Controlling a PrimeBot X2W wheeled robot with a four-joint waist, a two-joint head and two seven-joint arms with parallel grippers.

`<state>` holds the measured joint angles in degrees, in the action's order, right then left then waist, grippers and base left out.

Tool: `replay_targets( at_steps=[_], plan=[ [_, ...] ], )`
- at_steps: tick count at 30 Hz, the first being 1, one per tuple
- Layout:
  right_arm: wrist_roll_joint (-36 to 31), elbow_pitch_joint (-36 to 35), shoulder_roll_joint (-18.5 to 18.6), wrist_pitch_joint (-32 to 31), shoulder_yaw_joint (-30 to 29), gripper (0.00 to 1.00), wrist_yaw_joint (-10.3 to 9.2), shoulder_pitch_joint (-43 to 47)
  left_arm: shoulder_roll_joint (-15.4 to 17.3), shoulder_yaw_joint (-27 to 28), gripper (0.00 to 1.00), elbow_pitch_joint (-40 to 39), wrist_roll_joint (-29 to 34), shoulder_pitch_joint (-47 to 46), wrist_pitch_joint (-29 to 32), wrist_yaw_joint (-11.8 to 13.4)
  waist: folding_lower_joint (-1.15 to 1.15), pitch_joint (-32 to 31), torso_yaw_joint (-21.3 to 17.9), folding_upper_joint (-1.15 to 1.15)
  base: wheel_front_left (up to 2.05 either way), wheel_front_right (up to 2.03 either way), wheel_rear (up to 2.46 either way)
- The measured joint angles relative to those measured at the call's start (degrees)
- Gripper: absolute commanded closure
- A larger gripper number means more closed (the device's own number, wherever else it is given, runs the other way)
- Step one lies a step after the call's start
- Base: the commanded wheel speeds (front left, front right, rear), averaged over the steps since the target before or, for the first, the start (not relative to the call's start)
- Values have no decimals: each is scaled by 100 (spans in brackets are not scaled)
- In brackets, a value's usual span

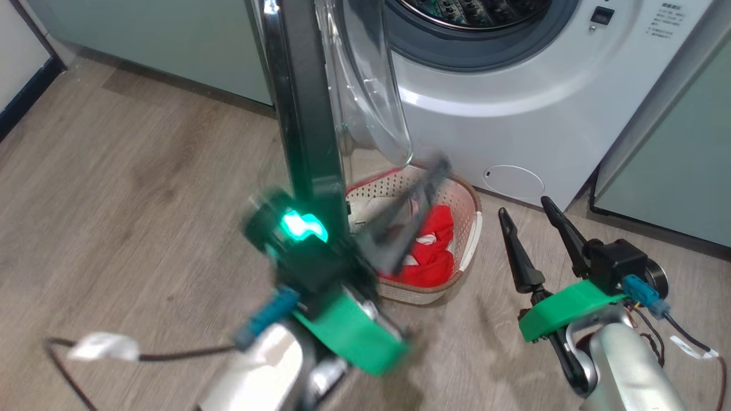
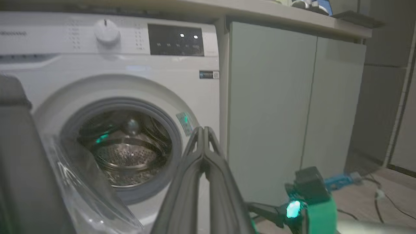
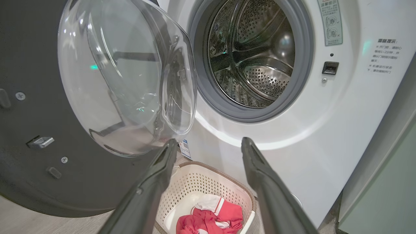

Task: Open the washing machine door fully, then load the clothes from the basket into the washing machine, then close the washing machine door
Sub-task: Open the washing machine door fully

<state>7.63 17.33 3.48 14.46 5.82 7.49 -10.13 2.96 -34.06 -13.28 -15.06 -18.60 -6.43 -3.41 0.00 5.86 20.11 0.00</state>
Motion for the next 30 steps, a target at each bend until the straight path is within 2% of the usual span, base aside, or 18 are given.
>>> replay_targets(
  at_steps=[4,11,22,30],
  plan=[
    [-1,23,0,0,0,0,0,0,5,-308,100,309,-162,486,191,14,0,32,-12,0,0,0,0],
    [-1,60,0,0,7,0,0,-1,97,-314,100,810,-209,725,243,149,0,94,47,0,0,0,0],
    [-1,132,0,0,36,0,0,-141,165,93,100,1473,-367,722,172,391,0,191,65,0,0,0,0],
    [0,164,0,0,23,0,0,-141,242,285,100,1653,-464,720,82,519,0,205,64,0,0,0,0]
  ],
)
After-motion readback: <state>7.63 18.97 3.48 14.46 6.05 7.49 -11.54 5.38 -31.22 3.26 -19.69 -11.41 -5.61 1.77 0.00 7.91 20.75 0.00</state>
